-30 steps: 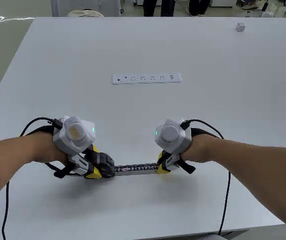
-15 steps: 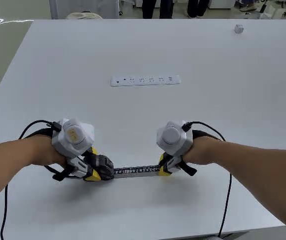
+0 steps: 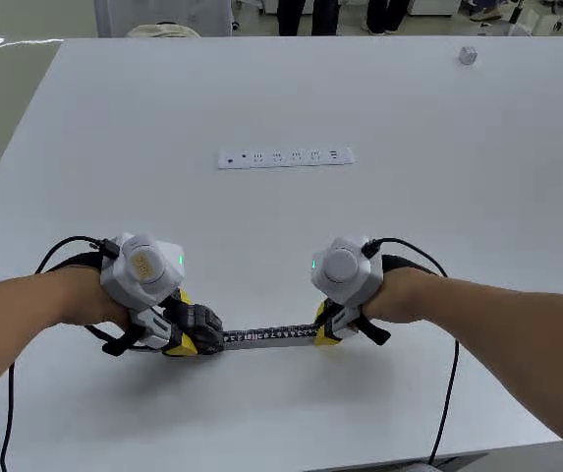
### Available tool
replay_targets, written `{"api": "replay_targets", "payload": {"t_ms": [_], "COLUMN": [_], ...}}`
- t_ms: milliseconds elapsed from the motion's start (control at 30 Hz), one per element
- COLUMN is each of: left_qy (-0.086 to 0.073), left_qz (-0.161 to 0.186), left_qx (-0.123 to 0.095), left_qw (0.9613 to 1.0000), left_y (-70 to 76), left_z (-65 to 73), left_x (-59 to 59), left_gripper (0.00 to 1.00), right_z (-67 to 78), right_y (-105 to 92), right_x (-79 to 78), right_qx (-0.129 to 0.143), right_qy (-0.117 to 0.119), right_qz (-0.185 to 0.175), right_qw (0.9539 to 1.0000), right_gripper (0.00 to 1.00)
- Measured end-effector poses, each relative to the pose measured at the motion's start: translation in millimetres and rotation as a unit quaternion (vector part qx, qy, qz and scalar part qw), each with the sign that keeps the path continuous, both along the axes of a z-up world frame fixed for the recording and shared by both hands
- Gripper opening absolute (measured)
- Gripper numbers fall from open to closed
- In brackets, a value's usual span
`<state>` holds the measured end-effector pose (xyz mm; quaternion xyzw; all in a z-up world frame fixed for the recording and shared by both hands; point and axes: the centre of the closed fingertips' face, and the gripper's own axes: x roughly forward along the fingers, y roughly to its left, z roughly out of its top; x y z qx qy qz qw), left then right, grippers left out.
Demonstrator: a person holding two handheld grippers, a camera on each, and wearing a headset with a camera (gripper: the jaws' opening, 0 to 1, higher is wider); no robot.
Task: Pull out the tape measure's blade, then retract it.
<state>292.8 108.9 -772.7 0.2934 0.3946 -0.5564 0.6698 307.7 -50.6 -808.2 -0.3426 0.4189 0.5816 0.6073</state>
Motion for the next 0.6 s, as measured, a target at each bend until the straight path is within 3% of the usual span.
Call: {"api": "replay_targets", "payload": {"t_ms": [600], "left_qy": [0.000], "left_qz": [0.001], "left_qx": [0.000], "left_qw": [1.0000], "left_y": [-1.3], "left_z": [1.5], "left_x": [-1.5], "left_gripper": [0.34], "right_z": [-0.7], "right_y": [-8.0], "right_x": [1.2], "right_qx": [0.000], "right_qy": [0.003], "right_qz": [-0.006], "right_qw": [1.0000], "right_gripper": [0.11]}}
